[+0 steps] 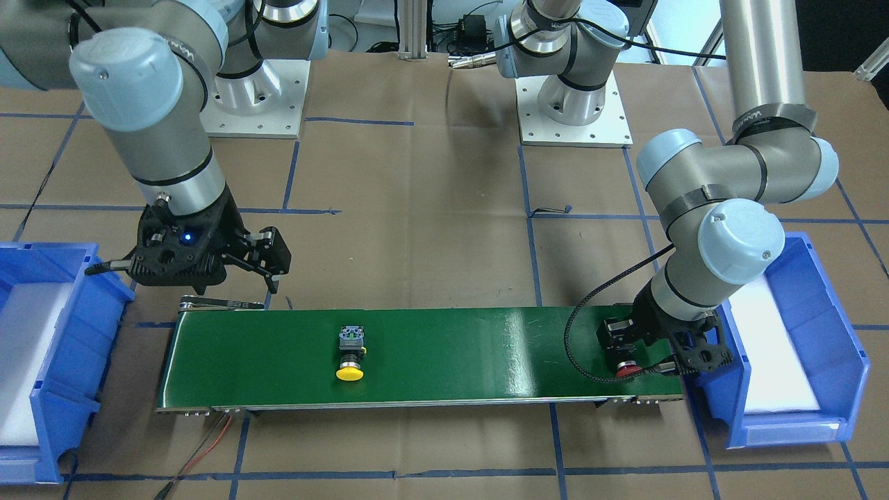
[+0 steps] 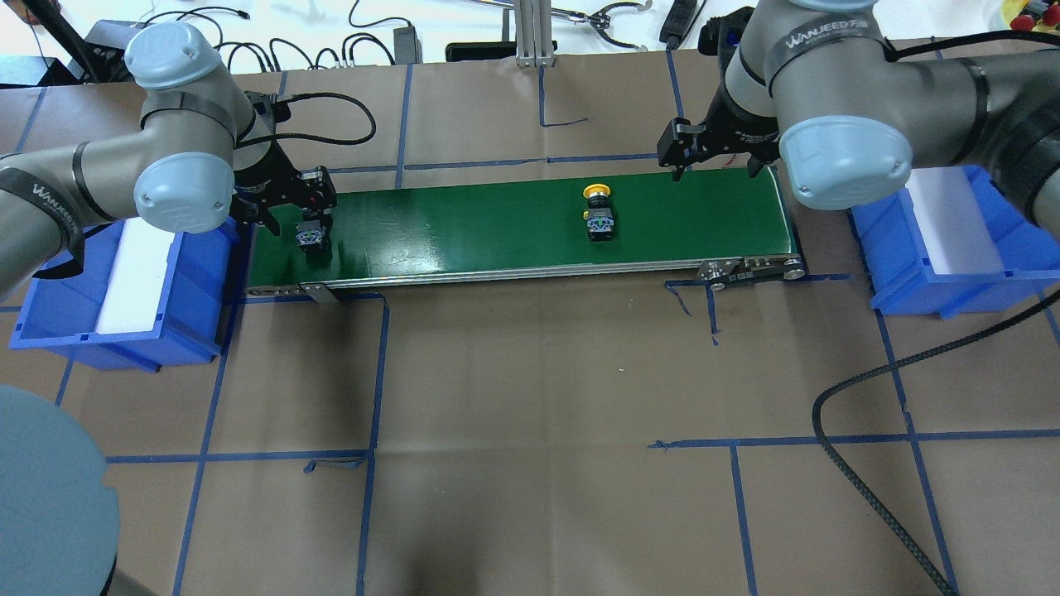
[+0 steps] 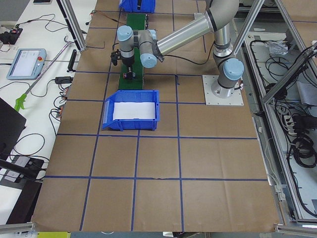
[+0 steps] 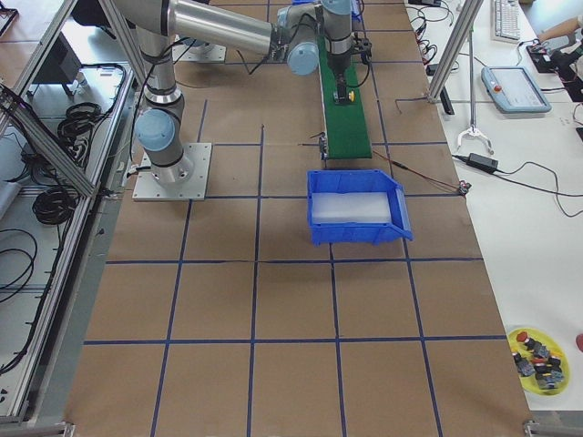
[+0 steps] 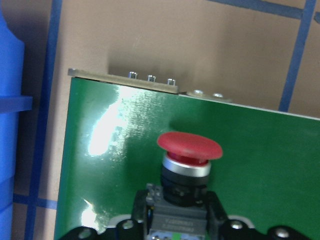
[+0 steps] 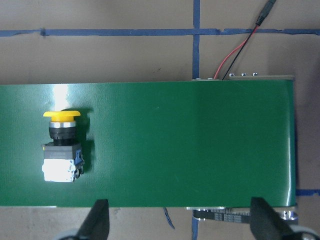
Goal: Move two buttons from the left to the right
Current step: 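Carry the red button onto the belt while the right gripper moves toward the yellow button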
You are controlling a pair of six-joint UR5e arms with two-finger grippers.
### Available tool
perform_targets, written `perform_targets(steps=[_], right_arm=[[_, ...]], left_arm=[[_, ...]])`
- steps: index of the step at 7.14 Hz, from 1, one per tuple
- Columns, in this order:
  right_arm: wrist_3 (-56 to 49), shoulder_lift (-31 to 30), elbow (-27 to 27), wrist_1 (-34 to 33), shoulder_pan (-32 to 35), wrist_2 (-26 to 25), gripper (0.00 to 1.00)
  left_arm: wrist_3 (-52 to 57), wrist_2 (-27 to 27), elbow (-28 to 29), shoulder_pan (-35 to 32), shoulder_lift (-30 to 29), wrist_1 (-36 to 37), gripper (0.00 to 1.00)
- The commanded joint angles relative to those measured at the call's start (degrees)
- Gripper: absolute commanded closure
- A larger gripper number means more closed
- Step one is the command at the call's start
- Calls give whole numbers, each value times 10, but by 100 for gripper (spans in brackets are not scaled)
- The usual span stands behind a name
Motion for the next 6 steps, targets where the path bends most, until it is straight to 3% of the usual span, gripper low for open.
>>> perform_targets(steps=[1,6], right_arm=[[46,31,-13,-12,0,15,0],[74,62,-23,-7,2,64,0]], left_arm=[[1,-1,19,-1,28,-44,0],[-11,-2,21,-11,168,-216,0]])
